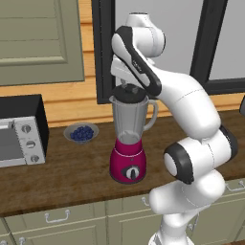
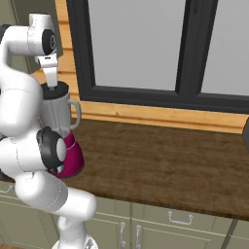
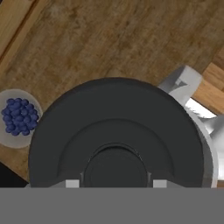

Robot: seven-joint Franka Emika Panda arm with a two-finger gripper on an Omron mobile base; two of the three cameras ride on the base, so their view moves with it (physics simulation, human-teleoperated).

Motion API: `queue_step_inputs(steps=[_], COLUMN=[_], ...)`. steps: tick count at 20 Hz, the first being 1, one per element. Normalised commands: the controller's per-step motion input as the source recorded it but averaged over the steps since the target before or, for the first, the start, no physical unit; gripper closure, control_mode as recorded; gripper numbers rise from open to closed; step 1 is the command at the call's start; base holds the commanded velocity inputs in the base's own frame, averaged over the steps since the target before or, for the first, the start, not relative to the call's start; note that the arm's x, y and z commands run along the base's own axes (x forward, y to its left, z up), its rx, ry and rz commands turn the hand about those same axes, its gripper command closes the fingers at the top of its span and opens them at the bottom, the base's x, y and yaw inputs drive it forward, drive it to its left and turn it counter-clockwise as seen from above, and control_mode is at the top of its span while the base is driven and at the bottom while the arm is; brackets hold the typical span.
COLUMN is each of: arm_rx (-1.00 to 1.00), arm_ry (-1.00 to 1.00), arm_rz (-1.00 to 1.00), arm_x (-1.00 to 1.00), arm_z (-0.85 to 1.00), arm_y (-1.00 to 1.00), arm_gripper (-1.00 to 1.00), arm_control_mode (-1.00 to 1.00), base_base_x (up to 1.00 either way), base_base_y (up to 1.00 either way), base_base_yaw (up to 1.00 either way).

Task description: Close the lid blender by securely placing the lid on top.

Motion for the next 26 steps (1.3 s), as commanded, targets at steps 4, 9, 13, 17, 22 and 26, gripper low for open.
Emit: queue_step_inputs(steps=[4, 9, 13, 17, 22, 26], arm_rx=[0.0, -0.01, -0.01, 0.0, 0.0, 0.01], arm_ry=[0.01, 0.08, 0.06, 0.05, 0.0, -0.08], arm_rz=[0.0, 0.0, 0.0, 0.0, -0.02, 0.0], arm_x=[-0.43, -0.38, -0.1, 0.0, 0.0, -0.03], arm_z=[-0.01, -0.01, -0.04, -0.14, -0.17, -0.43], arm_y=[0.0, 0.0, 0.0, -0.1, -0.16, -0.07], arm_gripper=[1.0, 1.0, 1.0, 1.0, 1.0, 1.0], arm_control_mode=[-1.0, -1.0, -1.0, -1.0, -1.0, -1.0], base_base_x=[0.0, 0.0, 0.0, 0.0, 0.0, 0.0], base_base_y=[0.0, 0.0, 0.0, 0.0, 0.0, 0.0], base_base_yaw=[0.0, 0.0, 0.0, 0.0, 0.0, 0.0])
